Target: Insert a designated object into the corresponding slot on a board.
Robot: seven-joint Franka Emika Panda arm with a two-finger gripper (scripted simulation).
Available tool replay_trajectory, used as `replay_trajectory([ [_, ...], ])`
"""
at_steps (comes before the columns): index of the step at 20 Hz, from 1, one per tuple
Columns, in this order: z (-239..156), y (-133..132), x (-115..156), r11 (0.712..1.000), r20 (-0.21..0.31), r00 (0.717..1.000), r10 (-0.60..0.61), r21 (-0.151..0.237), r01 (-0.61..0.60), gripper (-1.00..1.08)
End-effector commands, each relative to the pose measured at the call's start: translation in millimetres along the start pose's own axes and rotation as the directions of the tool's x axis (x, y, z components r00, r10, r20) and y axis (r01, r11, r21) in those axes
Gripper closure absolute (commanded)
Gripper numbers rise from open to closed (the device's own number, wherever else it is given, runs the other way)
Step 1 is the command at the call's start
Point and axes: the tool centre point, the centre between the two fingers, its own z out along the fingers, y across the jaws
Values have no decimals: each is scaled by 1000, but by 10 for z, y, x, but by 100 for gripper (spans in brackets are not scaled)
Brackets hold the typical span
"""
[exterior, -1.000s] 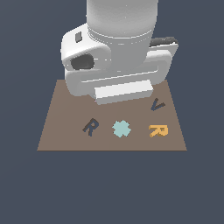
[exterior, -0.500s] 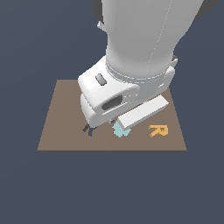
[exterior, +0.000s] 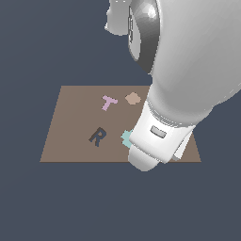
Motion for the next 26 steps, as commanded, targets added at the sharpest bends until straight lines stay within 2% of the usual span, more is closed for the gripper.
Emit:
replay_trajectory([
  [1, 93, -49, 127, 994, 2, 994, -111, 2, 111, -92],
  [9, 326, -240, 401, 927, 8, 927, -374, 10, 374, -92],
  [17, 466, -393, 531, 854, 11, 854, -520, 15, 520, -92],
  [22, 504, -439, 560, 831, 12, 831, -556, 16, 556, -92],
  [26, 505, -441, 558, 830, 13, 830, -557, 16, 557, -92],
])
